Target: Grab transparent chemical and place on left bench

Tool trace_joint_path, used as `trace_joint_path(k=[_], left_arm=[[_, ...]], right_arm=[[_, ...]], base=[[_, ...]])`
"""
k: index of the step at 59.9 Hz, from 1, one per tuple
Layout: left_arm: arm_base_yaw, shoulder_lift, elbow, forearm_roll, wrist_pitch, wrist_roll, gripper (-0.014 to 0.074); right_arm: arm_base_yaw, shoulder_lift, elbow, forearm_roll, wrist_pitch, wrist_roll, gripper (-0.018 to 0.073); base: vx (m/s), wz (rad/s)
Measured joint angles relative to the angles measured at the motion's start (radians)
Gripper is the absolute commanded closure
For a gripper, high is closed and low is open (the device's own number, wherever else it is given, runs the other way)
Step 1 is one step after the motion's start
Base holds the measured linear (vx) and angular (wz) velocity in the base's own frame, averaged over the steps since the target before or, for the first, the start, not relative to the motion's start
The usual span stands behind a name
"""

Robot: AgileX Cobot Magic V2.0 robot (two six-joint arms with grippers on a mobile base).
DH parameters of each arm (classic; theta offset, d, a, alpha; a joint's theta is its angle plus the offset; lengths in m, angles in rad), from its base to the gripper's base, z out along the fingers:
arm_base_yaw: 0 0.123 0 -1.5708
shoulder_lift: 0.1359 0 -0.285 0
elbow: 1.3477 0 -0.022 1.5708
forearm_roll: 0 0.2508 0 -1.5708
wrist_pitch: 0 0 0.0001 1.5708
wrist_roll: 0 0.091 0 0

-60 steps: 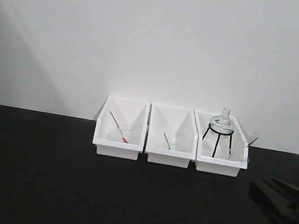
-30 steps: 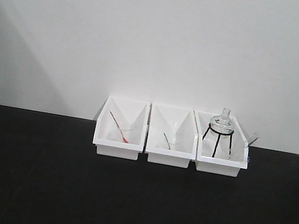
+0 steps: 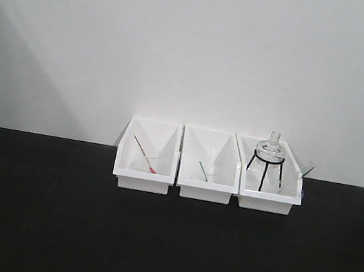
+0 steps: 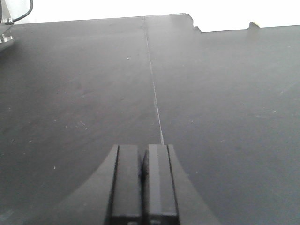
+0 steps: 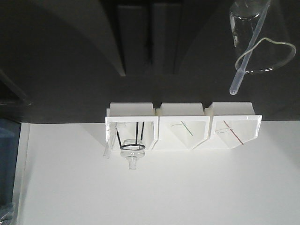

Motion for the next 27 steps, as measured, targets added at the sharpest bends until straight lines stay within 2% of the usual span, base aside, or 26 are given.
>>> trace_joint_path(k=[27], left_arm=[[0.0,0.0,0.0,0.0,0.0,0.0,0.06]], right_arm=[[0.0,0.0,0.0,0.0,0.0,0.0,0.0567]], base=[[0.0,0.0]])
